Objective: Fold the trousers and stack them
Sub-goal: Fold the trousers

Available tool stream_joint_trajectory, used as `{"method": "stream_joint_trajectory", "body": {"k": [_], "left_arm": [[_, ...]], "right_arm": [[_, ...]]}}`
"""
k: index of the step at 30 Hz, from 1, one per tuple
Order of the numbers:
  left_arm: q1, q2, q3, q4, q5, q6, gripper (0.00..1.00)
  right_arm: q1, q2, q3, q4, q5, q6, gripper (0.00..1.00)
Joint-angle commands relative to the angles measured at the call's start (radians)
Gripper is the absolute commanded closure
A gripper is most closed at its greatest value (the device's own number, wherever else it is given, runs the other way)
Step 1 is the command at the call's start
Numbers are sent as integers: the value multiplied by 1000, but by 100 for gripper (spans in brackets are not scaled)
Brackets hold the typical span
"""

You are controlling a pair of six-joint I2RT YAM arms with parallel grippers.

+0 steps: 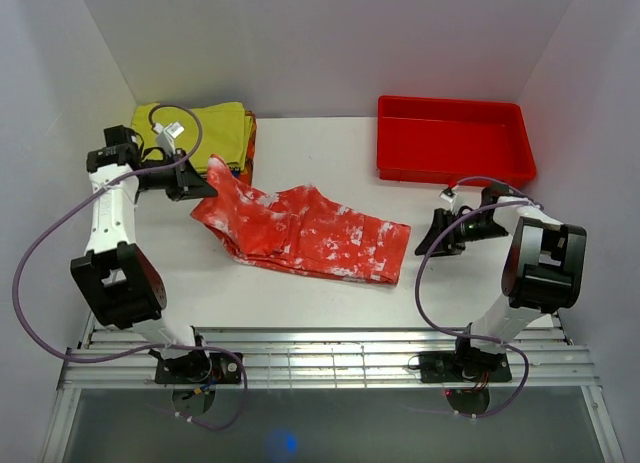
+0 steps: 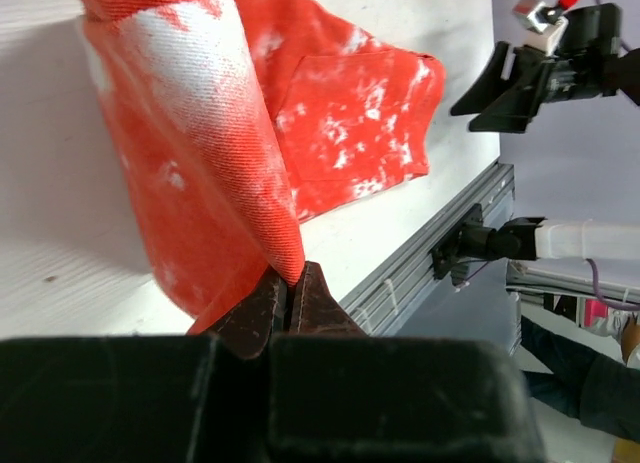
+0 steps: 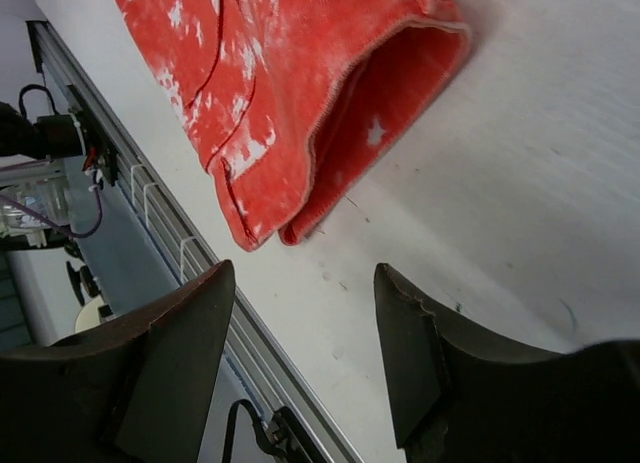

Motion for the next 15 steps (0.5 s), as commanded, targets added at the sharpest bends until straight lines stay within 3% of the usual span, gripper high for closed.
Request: {"method": "stream_joint_trajectory", "body": {"k": [1,6,9,15], "left_arm": [[-84,-134,-42,178,-17,-271,100],[-229,-184,-76,294,-106,-407,100],[-321,-191,-94,324,-137,-446,100],[-553,-171,-126,427,-223,-583,100]], "right_arm": [[59,5,-50,182,-102,138,36],[128,47,-141,415,-87,288,46],[154,88,-127,428,-72,296,62],[169,107,-126,448,-80,303,80]]}}
